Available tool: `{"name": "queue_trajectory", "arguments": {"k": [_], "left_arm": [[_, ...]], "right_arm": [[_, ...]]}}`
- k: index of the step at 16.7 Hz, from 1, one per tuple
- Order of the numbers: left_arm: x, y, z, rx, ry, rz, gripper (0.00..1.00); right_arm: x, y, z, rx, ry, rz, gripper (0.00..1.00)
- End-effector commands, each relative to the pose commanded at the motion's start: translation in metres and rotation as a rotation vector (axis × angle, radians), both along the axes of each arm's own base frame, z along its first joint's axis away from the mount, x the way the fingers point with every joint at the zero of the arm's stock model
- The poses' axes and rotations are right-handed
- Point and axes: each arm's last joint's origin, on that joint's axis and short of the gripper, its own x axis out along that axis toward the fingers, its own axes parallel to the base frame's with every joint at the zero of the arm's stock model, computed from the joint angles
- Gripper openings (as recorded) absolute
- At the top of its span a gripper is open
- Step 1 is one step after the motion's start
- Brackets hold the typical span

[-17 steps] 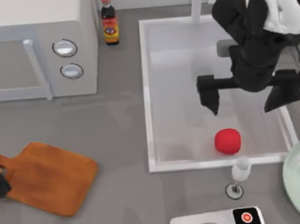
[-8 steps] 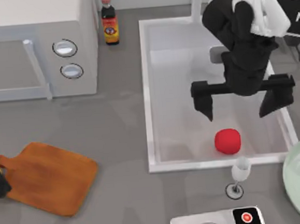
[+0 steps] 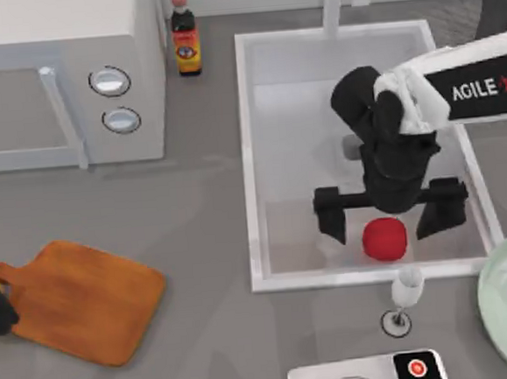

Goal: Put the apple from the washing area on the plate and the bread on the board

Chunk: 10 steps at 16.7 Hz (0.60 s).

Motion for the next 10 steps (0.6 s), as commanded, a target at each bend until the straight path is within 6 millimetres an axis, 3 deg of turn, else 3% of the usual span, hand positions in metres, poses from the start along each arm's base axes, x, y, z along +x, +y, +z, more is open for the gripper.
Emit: {"name": "queue_trajectory", "arguments": {"k": [4,9,10], "left_arm": [[0.0,0.0,0.0,0.0,0.0,0.0,1.0],[0.0,0.0,0.0,0.0,0.0,0.0,1.0],[0.0,0.0,0.0,0.0,0.0,0.0,1.0]], "right_arm": [[-0.007,-0.002,-0.047,-0.005,0.01,0.001,1.0],[-0.008,-0.003,-0.051,-0.006,0.013,0.001,1.0],[-0.008,-0.003,-0.051,-0.006,0.013,0.001,0.92]]}}
